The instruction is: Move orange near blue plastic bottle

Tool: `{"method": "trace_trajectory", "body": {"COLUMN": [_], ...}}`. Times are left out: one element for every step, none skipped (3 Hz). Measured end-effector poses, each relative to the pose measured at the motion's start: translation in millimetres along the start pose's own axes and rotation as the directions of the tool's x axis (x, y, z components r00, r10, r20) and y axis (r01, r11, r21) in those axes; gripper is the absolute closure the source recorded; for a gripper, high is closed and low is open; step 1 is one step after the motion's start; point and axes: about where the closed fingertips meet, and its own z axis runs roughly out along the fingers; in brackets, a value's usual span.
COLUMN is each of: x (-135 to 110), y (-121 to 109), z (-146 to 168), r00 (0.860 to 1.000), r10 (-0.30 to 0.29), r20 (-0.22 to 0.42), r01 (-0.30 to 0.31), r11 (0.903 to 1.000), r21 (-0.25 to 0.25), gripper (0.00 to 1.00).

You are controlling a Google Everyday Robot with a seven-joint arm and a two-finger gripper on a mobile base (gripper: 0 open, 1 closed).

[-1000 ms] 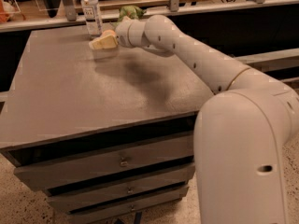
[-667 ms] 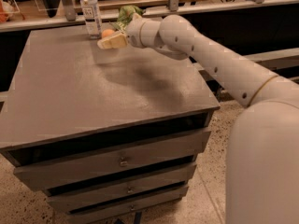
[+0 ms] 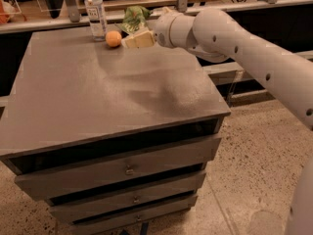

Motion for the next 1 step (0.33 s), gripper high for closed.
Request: {"method": "trace_trajectory", "body": {"x": [0.0], "y": [0.1], "z": [0.1], "r00": [1.000], "r10": [0.000], "r20": [0.000], "r01": [0.000], "r11": [1.0000], "r21": [0.000], "gripper": [0.00]}}
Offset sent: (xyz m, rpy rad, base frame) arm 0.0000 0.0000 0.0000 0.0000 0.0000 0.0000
